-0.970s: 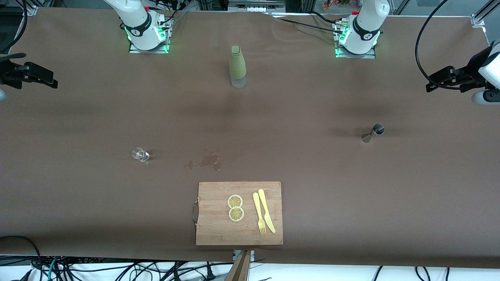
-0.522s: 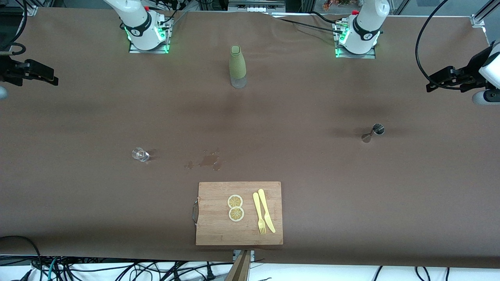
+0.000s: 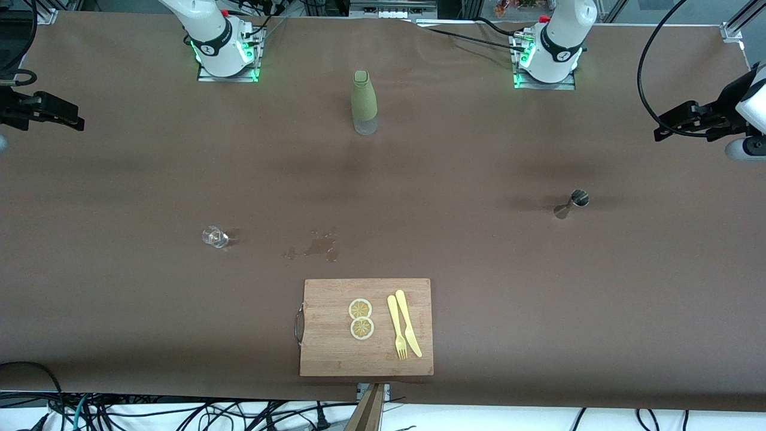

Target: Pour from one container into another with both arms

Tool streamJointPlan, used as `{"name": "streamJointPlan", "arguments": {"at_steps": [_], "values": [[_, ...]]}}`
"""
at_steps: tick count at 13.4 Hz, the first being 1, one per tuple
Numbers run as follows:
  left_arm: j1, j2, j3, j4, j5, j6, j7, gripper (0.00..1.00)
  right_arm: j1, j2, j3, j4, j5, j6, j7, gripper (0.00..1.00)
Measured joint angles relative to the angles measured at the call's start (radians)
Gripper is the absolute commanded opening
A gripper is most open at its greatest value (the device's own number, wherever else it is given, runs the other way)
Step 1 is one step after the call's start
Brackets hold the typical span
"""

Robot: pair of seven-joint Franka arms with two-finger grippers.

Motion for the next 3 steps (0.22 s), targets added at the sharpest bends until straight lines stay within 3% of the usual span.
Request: {"name": "streamJointPlan", "arguments": {"at_steps": [3], "values": [[0.001,0.000,0.001,0.000,0.000,0.000,0.000,1.00,0.001,0.000,0.003,0.000,0.000,0.014,0.000,1.00]]}}
